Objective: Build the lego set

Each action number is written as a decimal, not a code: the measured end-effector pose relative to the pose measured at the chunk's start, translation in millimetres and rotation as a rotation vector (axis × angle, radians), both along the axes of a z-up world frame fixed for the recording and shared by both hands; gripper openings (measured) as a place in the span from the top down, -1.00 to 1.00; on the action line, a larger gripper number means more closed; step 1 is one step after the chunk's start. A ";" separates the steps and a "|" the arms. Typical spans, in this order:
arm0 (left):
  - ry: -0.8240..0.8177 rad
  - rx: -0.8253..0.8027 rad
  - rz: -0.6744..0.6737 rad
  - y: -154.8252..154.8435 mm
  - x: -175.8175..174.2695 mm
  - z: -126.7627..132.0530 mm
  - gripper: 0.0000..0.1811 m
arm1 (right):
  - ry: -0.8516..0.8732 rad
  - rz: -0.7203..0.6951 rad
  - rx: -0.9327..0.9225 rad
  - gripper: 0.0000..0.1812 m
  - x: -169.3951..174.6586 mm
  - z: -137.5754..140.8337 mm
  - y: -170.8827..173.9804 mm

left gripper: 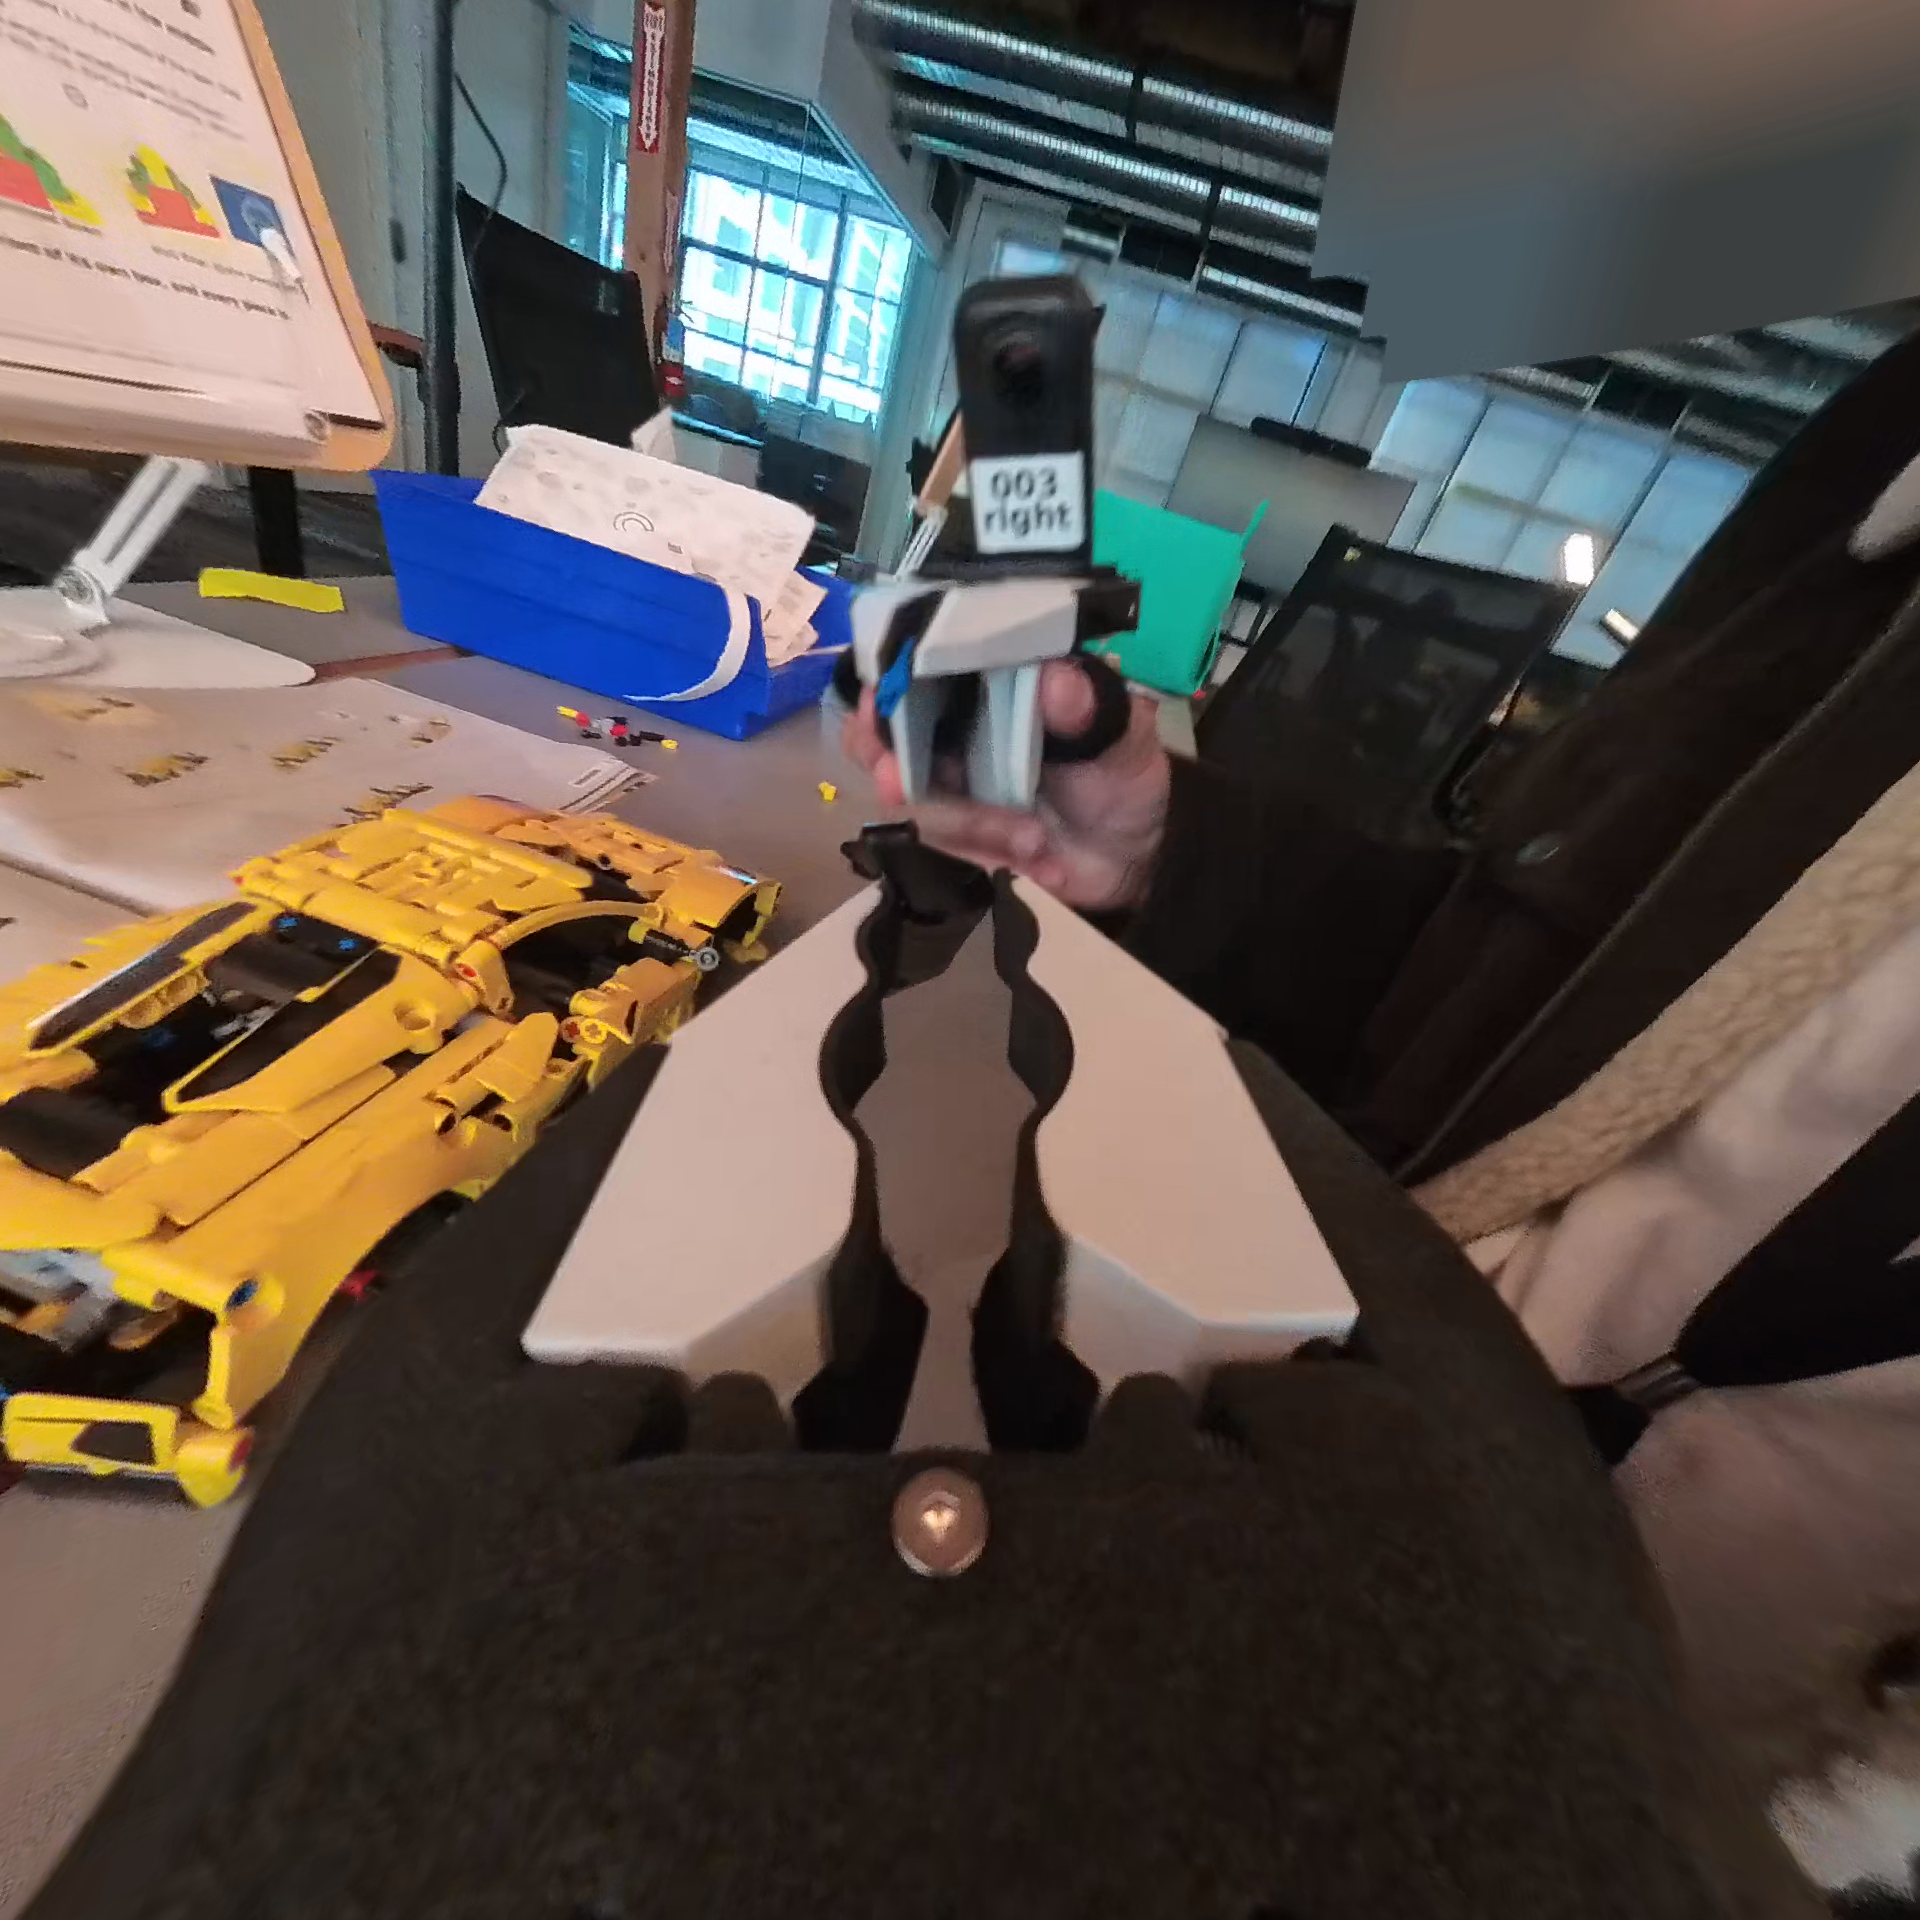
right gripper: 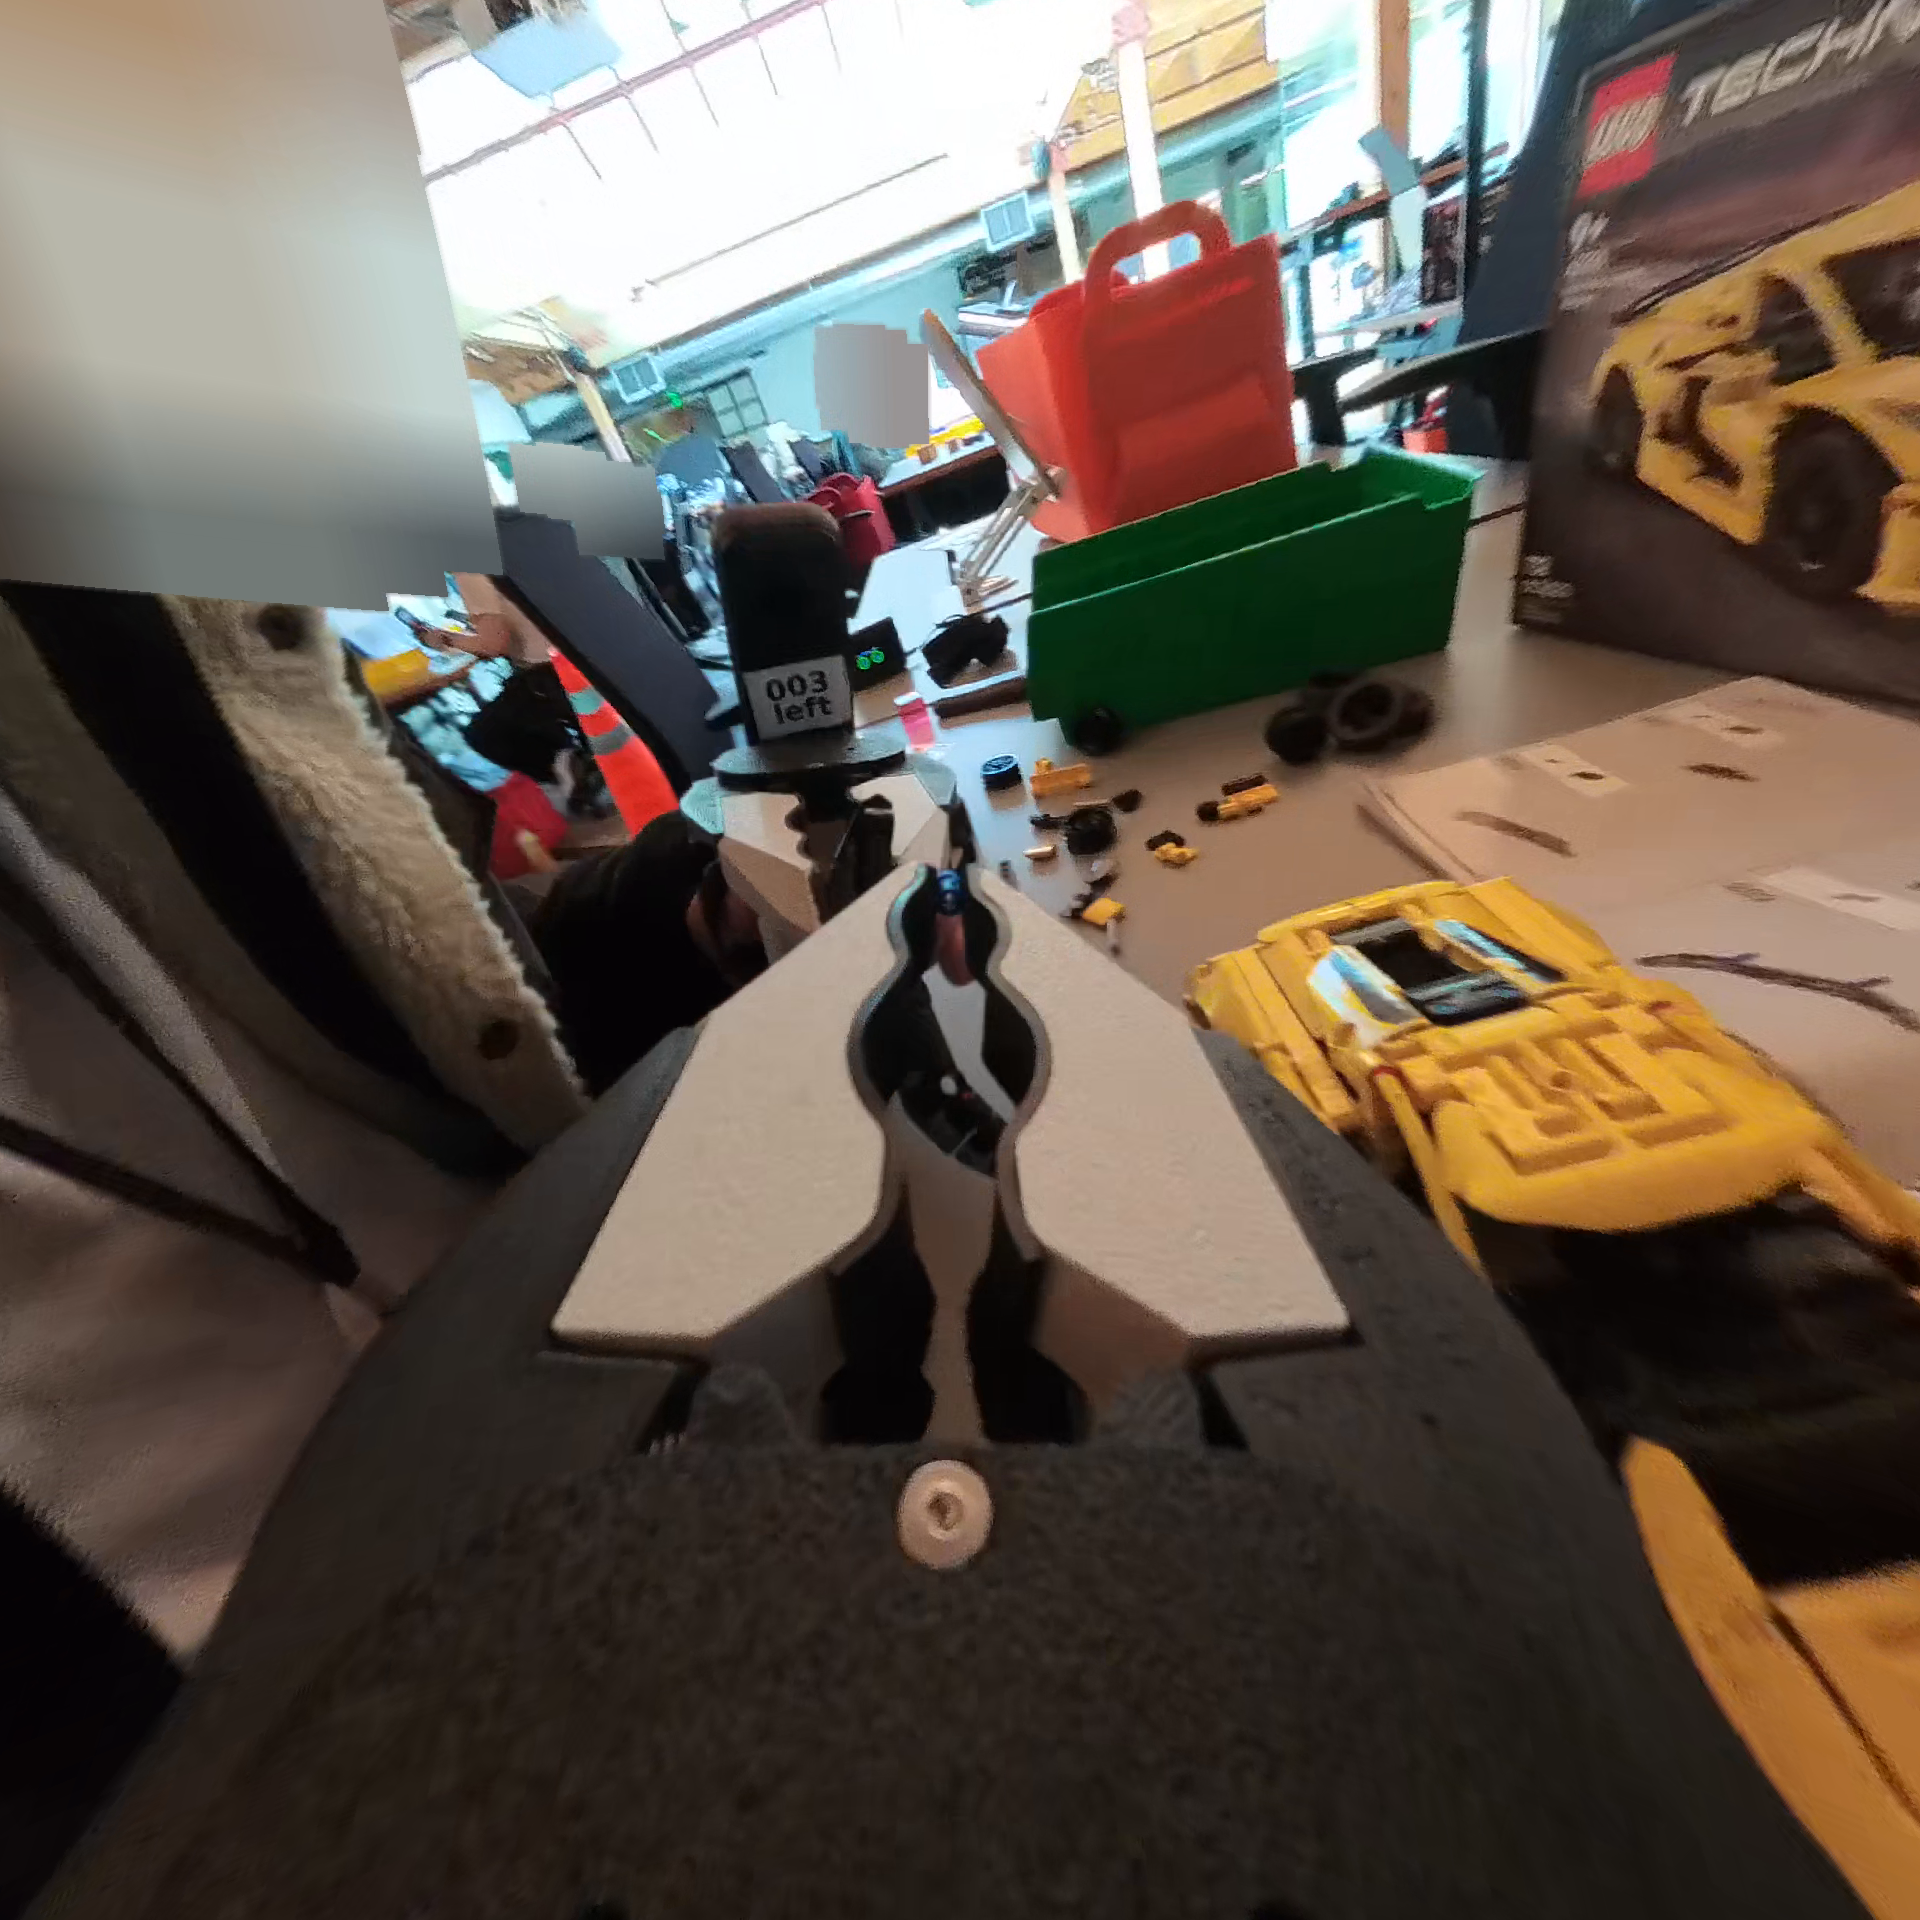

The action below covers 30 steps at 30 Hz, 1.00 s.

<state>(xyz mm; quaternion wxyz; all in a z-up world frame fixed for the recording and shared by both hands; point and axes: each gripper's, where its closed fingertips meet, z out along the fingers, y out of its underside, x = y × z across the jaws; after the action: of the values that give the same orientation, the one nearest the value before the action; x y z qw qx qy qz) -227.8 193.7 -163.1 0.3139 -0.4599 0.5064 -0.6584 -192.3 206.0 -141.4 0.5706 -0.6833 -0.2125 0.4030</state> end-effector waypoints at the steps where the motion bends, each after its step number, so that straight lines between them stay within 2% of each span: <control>1: -0.004 -0.029 -0.006 2.2 -1.1 1.5 0.81 | 0.035 0.015 -0.023 0.95 -6.9 -3.4 5.3; 3: -0.014 -0.088 -0.046 2.5 -4.4 4.8 0.81 | 0.081 0.056 -0.048 0.95 -17.6 -6.8 2.9; 6: -0.017 -0.129 -0.089 1.7 -6.0 6.1 0.81 | 0.076 0.022 -0.026 0.96 -14.2 -10.4 -2.4; 12: 0.029 -0.039 -0.141 -14.4 -0.7 -5.3 0.81 | 0.033 0.049 -0.036 0.96 -12.2 -17.4 -8.0; 30: 0.062 0.091 -0.130 -24.3 5.7 -15.6 0.81 | -0.040 0.096 0.015 0.95 -25.8 -17.6 -18.1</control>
<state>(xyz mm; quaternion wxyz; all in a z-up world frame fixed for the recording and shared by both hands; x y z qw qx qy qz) -222.1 169.4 -178.7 0.2752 -0.4314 0.5742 -0.6391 -218.1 188.0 -159.0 0.5512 -0.6761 -0.2594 0.4144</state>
